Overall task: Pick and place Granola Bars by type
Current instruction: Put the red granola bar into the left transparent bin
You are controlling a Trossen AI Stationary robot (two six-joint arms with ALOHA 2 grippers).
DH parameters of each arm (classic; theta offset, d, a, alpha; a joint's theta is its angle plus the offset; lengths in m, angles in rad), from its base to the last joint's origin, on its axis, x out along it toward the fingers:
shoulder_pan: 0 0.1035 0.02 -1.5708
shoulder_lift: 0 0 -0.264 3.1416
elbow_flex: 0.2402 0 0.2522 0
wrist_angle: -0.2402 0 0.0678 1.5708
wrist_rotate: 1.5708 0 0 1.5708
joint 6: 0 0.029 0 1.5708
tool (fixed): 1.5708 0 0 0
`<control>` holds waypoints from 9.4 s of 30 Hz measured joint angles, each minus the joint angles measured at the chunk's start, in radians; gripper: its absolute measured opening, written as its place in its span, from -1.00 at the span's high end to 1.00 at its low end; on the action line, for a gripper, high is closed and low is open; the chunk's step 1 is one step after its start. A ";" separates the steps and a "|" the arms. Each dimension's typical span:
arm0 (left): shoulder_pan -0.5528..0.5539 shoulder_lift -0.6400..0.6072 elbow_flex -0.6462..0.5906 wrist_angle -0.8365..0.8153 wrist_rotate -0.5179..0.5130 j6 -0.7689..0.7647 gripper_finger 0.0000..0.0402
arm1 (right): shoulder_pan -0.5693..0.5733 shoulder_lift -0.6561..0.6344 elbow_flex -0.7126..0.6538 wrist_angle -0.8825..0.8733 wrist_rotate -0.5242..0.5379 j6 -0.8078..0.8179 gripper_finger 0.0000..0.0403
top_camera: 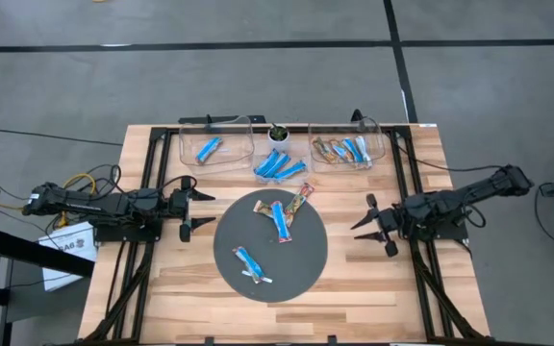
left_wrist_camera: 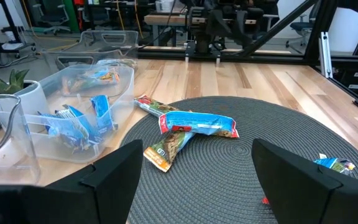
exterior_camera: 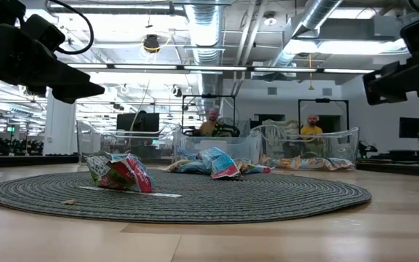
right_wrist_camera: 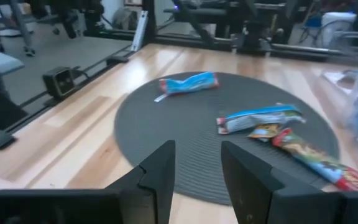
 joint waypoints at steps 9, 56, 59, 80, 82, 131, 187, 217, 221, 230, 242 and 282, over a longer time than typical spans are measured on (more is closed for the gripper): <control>0.000 0.000 0.000 0.000 0.000 0.000 -0.47 | -0.069 -0.008 0.000 -0.001 -0.003 -0.013 0.38; -0.001 0.097 0.099 -0.176 0.098 -0.166 -0.40 | -0.119 -0.007 -0.002 -0.004 -0.003 0.127 0.38; 0.000 0.172 0.183 -0.282 0.088 -0.114 -0.32 | -0.120 -0.007 -0.002 -0.004 -0.003 0.127 0.38; -0.389 0.963 0.635 -0.393 -0.070 0.338 -0.14 | -0.119 -0.008 -0.002 -0.005 -0.003 0.127 0.38; -0.408 1.031 0.669 -0.394 -0.087 0.340 -0.14 | -0.120 -0.008 -0.002 -0.005 -0.003 0.127 0.38; -0.340 1.530 0.960 -0.527 -0.073 0.410 0.43 | -0.119 -0.008 -0.002 -0.004 -0.003 0.127 0.38; -0.302 1.225 0.960 -0.015 -0.400 0.472 0.65 | -0.120 -0.007 -0.002 -0.004 -0.003 0.127 0.38; 0.376 1.188 0.958 -0.033 -0.470 0.370 0.65 | -0.120 -0.007 -0.002 -0.004 -0.003 0.127 0.38; 0.449 1.155 0.958 -0.102 -0.475 0.305 0.65 | -0.120 -0.007 -0.002 -0.005 -0.003 0.127 0.38; 0.557 1.055 0.958 -0.310 -0.472 0.098 0.65 | -0.120 -0.008 -0.002 -0.005 -0.003 0.127 0.38; 0.600 1.002 0.958 -0.609 -0.410 -0.181 0.65 | -0.120 -0.008 -0.002 -0.005 -0.003 0.127 0.38; 0.767 1.187 0.853 -0.773 -0.197 -0.369 0.65 | -0.119 -0.008 -0.002 -0.004 -0.003 0.127 0.38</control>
